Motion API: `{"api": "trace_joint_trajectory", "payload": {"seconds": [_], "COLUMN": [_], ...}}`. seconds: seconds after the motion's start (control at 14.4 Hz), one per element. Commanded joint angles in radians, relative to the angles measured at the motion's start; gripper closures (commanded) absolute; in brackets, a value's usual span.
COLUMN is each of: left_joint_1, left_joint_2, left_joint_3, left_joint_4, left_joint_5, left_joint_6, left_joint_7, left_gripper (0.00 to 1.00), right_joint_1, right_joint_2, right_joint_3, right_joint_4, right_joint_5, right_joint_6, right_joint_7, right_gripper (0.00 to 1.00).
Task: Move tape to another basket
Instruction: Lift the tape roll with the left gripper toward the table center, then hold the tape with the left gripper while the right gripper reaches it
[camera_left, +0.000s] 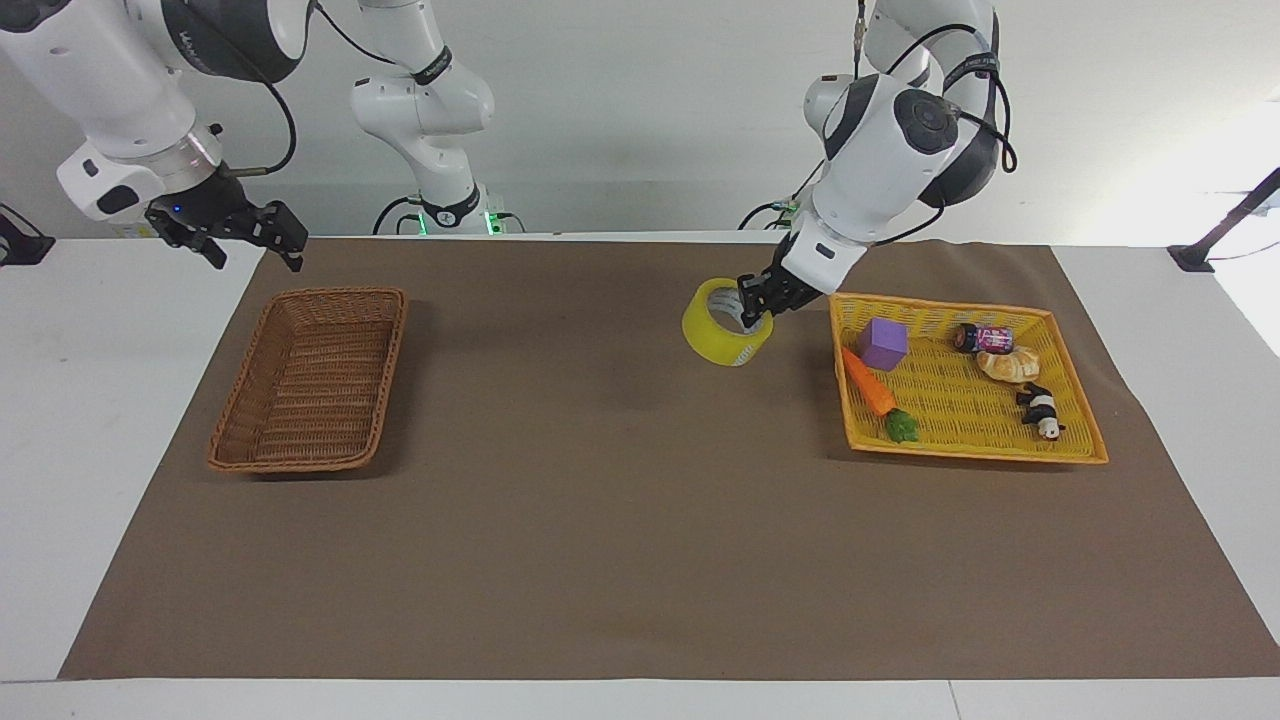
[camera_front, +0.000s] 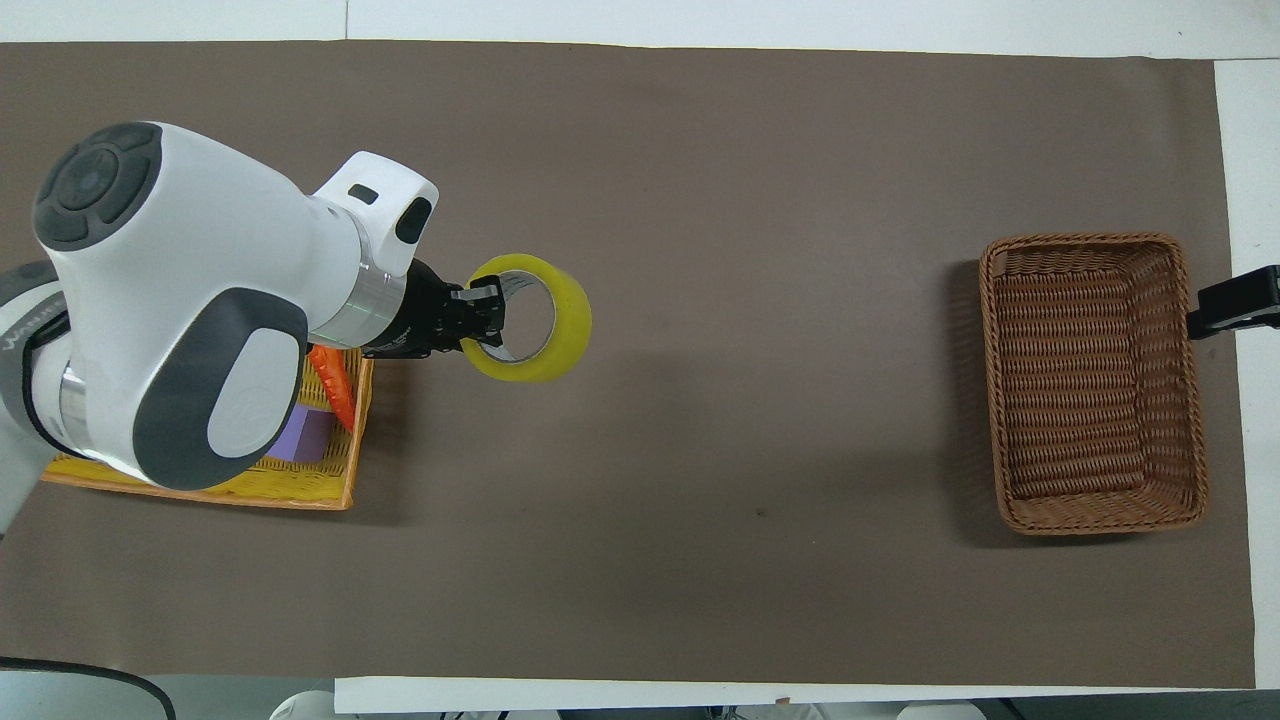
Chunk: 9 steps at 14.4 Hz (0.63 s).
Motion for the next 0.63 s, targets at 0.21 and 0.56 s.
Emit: {"api": "trace_joint_trajectory", "payload": {"seconds": [0.21, 0.56], "left_joint_1": [-0.005, -0.011], "left_joint_2": [0.003, 0.003], "left_joint_3": [0.001, 0.001], "left_joint_4": [0.014, 0.014], "left_joint_5": [-0.018, -0.01], "left_joint_6": [0.005, 0.002], "left_joint_7": [0.014, 0.014], "left_gripper": [1.0, 1.0], "right_joint_1": [0.06, 0.111], "right_joint_2": [-0.002, 0.109], "right_joint_3": [0.009, 0.009], "right_joint_4": [-0.036, -0.123], "right_joint_5": [0.366, 0.924], "right_joint_6": [0.045, 0.143], "right_joint_7": [-0.12, -0.028], "right_gripper": [0.01, 0.01]}}
